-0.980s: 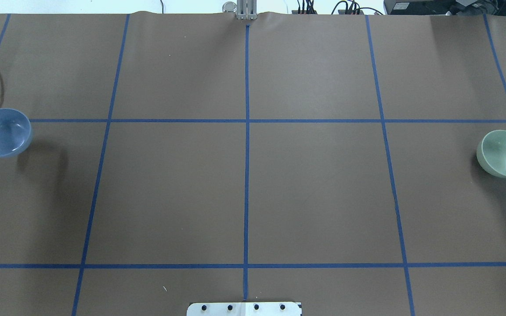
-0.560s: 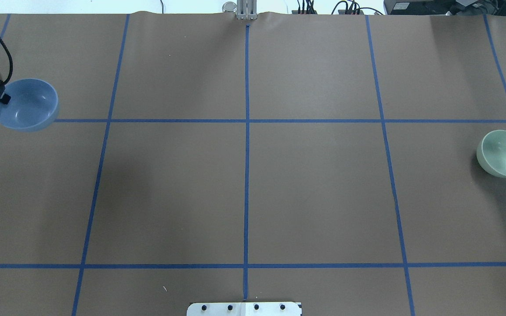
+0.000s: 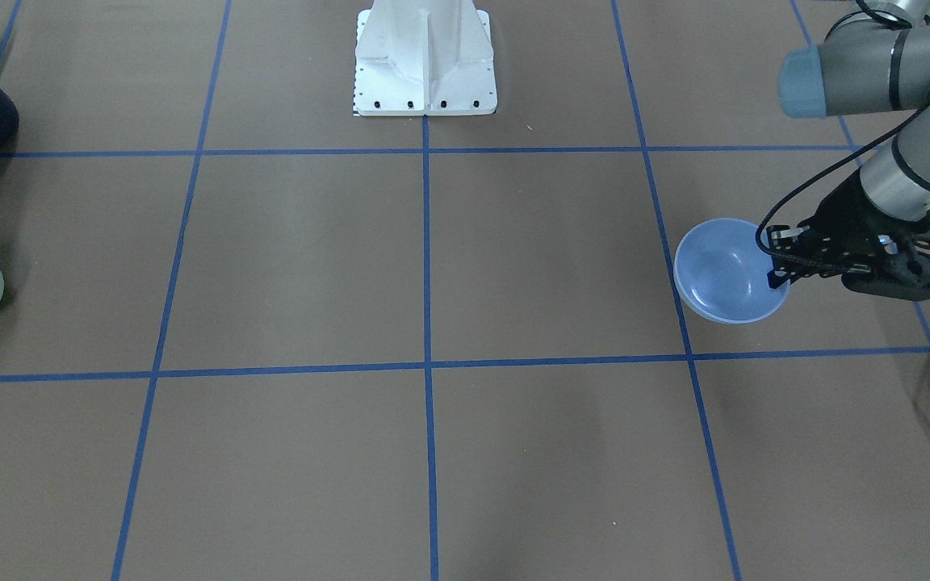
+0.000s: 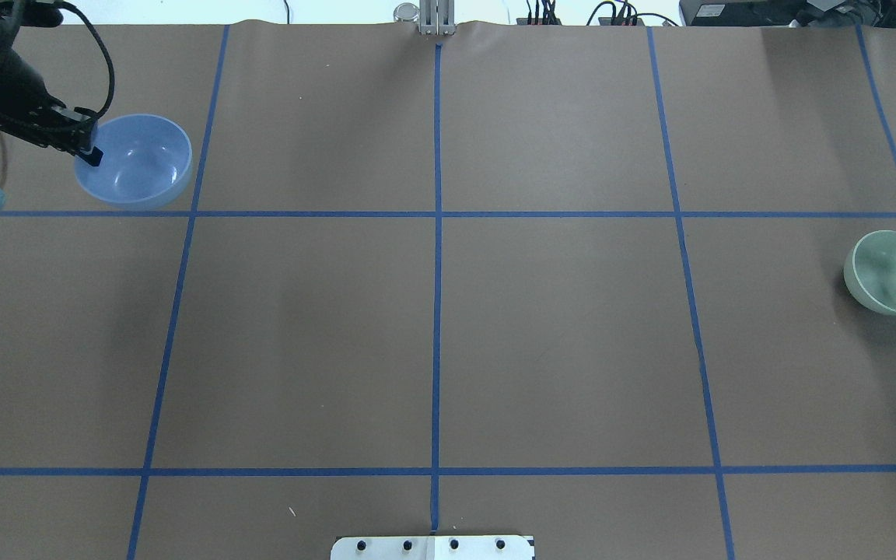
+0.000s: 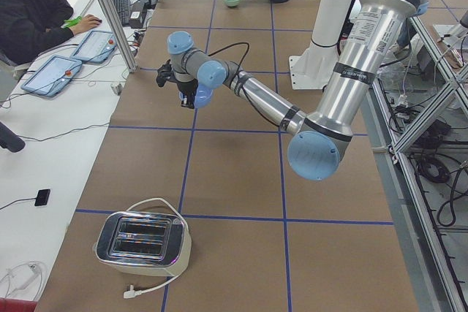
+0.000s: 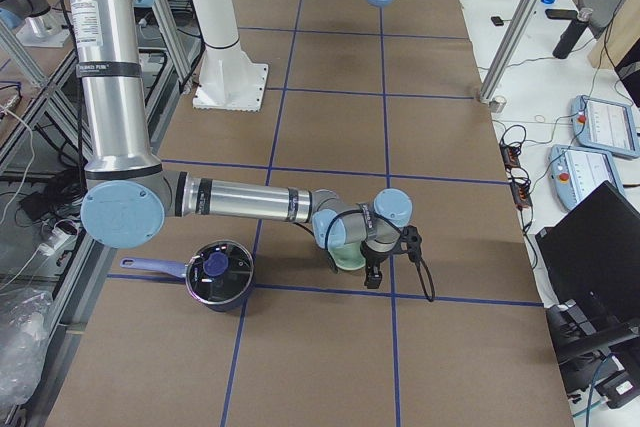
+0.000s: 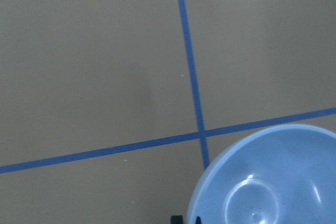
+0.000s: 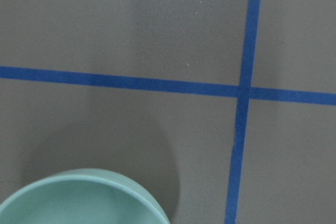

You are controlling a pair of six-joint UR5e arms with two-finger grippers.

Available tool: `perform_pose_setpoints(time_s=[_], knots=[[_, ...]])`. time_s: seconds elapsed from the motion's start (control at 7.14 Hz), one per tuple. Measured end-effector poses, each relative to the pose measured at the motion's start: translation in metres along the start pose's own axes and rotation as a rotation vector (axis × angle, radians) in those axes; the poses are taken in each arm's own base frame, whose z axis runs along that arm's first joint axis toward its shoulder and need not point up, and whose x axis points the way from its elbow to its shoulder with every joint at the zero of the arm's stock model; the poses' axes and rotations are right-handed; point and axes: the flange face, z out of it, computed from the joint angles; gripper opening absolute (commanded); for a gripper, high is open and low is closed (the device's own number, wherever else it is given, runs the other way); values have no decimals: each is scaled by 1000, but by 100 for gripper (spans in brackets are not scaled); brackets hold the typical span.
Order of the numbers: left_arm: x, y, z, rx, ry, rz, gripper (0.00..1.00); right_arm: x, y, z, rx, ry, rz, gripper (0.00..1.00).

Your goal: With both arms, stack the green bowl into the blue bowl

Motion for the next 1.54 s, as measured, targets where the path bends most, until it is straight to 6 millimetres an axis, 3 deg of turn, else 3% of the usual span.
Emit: perform_pose_setpoints(time_s=[0.56,0.7,0.84,0.98,1.12,1.54], knots=[[60,-3,14,-6,13,-39,0,1,7,8,-11,-4,4,94],[67,-4,16,-5,14,-46,0,5,14,13,-7,-5,2,84],[71,-5,17,-6,14,-50,0,9,22,18,2,-8,-1,46],[71,-5,18,-7,13,-52,0,10,26,21,7,-11,0,18],[72,-5,19,-9,12,-52,0,9,27,22,10,-12,-3,0],[74,-4,24,-7,2,-49,0,3,26,19,18,-18,6,0]])
